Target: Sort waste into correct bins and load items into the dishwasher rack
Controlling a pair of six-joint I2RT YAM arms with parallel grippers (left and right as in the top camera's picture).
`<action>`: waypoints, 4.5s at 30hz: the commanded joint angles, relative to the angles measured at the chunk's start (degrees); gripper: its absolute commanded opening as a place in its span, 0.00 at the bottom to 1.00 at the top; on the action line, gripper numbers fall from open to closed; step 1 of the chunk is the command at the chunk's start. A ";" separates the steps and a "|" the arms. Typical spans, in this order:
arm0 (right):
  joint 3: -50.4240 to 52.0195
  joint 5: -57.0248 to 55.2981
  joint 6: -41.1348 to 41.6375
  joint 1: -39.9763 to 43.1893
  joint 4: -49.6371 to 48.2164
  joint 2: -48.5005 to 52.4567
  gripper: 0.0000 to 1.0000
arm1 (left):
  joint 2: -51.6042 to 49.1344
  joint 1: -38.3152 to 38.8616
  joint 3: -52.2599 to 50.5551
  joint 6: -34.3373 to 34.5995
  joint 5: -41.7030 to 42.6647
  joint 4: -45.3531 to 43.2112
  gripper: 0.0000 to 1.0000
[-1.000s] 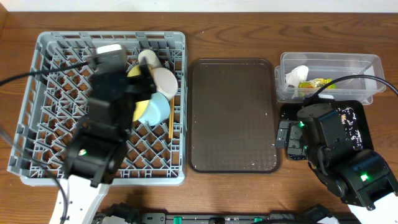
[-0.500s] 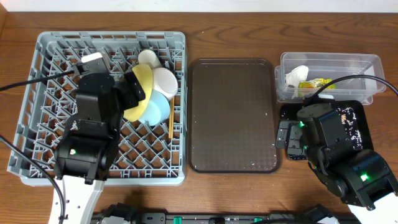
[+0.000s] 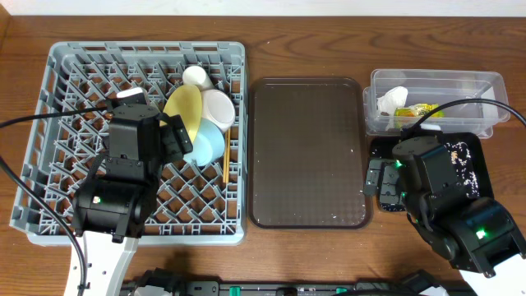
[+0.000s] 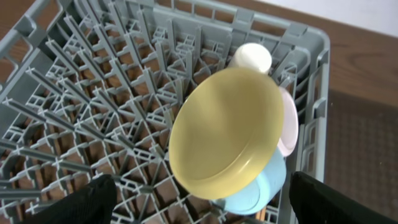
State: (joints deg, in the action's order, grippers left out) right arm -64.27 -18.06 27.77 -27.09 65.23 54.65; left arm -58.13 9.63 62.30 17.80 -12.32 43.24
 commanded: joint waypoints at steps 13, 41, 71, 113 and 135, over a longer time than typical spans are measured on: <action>35.45 -3.93 -1.22 9.35 -40.35 -34.95 0.99 | -0.24 -0.24 0.61 0.07 0.13 0.44 0.90; 63.98 9.62 -24.02 18.91 -70.51 -54.36 0.99 | -0.24 -0.24 0.61 0.09 0.11 0.44 0.90; 63.98 11.04 -38.56 20.04 -61.61 -54.38 0.99 | -0.24 -0.24 0.61 0.07 0.13 0.44 0.90; 63.98 11.04 -38.56 20.04 -61.61 -54.38 0.99 | 25.20 -0.24 -2.91 0.07 0.07 7.10 0.91; 63.98 11.04 -38.56 20.04 -61.61 -54.38 0.99 | 56.28 -0.26 -4.55 0.59 0.39 19.47 0.91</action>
State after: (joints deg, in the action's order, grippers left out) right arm -0.38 -7.27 -10.02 -7.62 3.38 0.67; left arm -3.53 9.63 59.33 17.87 -12.16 62.74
